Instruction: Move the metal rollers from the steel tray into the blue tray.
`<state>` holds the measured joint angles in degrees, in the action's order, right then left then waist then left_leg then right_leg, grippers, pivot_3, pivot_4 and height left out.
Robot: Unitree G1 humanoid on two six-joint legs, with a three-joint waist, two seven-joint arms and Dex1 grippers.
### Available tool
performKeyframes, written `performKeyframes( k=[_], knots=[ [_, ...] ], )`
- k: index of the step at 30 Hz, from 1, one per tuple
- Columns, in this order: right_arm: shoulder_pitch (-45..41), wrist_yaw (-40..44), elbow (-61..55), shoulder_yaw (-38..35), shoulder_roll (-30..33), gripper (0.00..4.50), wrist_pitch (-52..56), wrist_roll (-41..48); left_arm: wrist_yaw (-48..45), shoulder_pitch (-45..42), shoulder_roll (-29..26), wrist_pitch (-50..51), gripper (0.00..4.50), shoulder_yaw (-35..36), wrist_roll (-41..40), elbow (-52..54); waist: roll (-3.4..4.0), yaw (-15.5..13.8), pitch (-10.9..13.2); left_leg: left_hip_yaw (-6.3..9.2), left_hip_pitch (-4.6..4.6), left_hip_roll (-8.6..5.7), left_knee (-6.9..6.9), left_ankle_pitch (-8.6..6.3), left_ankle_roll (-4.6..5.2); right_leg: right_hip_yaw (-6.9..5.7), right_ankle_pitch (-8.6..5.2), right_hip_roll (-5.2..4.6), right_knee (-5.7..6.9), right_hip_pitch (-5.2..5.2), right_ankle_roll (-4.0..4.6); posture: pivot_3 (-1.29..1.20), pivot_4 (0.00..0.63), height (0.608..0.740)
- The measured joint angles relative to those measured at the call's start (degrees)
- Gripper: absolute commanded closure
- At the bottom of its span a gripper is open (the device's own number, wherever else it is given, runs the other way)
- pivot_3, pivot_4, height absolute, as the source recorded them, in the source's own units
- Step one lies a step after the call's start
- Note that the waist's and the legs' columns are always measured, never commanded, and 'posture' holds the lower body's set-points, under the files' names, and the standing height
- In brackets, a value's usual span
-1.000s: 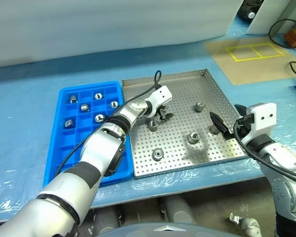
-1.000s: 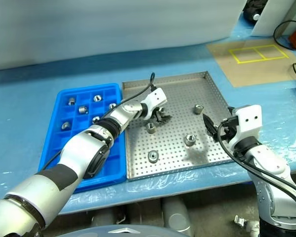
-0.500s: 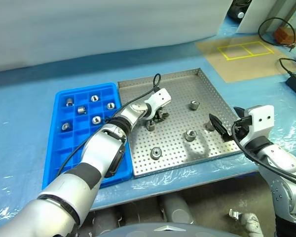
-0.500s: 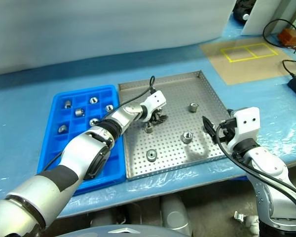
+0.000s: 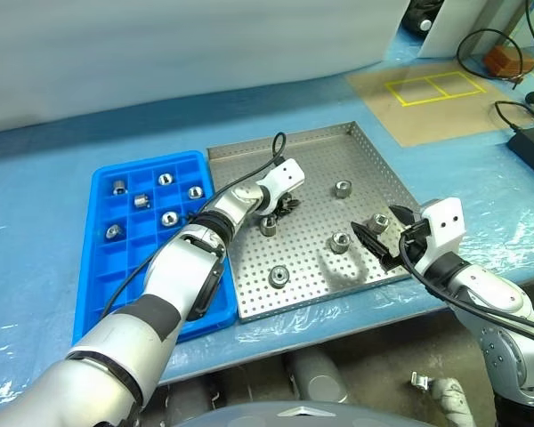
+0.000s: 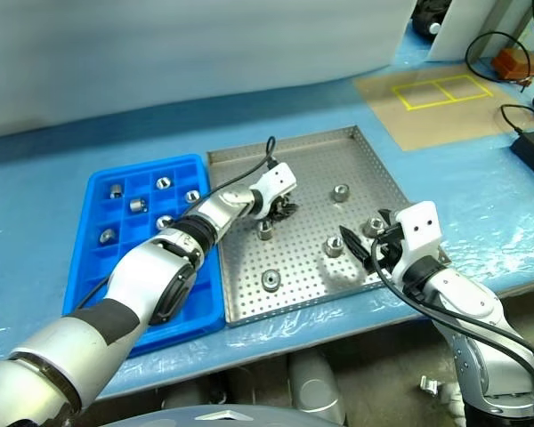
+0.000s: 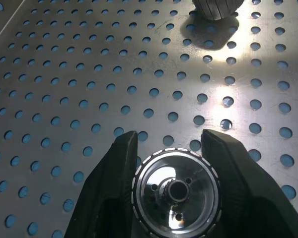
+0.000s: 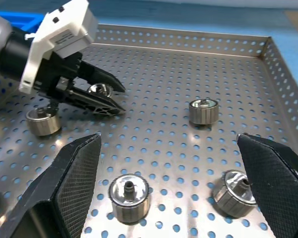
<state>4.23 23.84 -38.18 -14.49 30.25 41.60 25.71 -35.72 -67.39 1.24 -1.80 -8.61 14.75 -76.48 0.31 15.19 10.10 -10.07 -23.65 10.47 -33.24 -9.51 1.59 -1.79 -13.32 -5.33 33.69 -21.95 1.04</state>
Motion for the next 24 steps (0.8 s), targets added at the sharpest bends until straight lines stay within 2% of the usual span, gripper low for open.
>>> performKeyframes(
  k=[16, 19, 24],
  knots=[
    [-1.71, 1.09, 0.88, 1.70, 2.08, 0.00, 0.62, -0.31, -3.31, 0.43, -1.48, -0.38, 2.78, 3.74, -2.36, 0.16, 0.01, -0.06, 0.00, 0.00, -0.22, 0.00, 0.13, 0.00, -0.02, 0.00, 0.00, 0.00, -0.03, -0.28, 0.00, -0.62, 0.150, 0.740],
    [-2.10, 1.07, 1.60, 1.81, 2.08, 0.00, 0.23, -0.64, -7.21, 0.42, -2.03, -0.92, 2.78, 6.65, -5.14, -0.08, 0.02, -0.21, 0.02, -0.01, -0.50, 0.00, 0.16, 0.08, 0.13, 0.00, 0.02, 0.00, -0.03, -0.53, 0.02, -0.61, 0.150, 0.740],
    [-3.58, 1.13, 2.59, 2.79, 1.99, 0.00, -0.36, -1.12, -18.95, -1.19, -3.46, -3.30, 2.78, 11.24, -11.53, 1.09, 0.02, -0.76, 0.03, -0.02, -0.74, 0.00, 0.20, 0.07, 0.18, -0.03, 0.02, -0.03, -0.01, -0.75, 0.03, -0.56, 0.150, 0.740]
  ],
)
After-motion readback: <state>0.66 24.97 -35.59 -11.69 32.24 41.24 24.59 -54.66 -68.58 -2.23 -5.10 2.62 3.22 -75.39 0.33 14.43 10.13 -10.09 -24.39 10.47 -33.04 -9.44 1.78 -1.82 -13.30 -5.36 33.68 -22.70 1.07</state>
